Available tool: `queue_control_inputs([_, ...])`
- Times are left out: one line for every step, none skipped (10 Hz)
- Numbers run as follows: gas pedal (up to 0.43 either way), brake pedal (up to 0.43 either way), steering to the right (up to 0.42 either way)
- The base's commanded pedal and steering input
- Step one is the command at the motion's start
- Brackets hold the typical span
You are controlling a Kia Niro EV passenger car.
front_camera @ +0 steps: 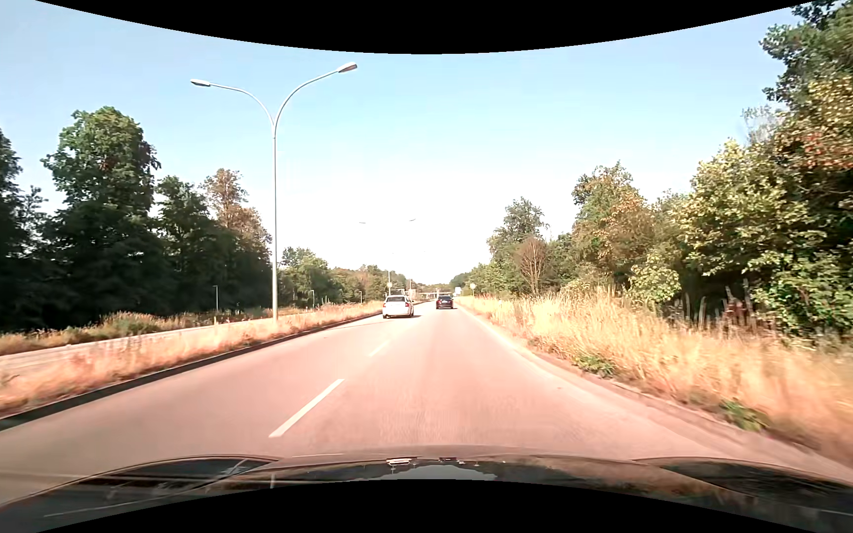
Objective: Follow the waypoints while adhering to traffic rules and regulations
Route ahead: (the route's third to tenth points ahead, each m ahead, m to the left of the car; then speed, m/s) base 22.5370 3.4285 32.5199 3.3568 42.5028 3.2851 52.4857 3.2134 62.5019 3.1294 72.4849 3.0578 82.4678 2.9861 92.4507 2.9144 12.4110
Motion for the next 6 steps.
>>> queue_control_inputs([0.22, 0.0, -0.002])
queue_control_inputs([0.22, 0.0, -0.002])
queue_control_inputs([0.22, 0.0, -0.001])
queue_control_inputs([0.209, 0.0, -0.001])
queue_control_inputs([0.209, 0.0, -0.001])
queue_control_inputs([0.197, 0.0, 0.0])
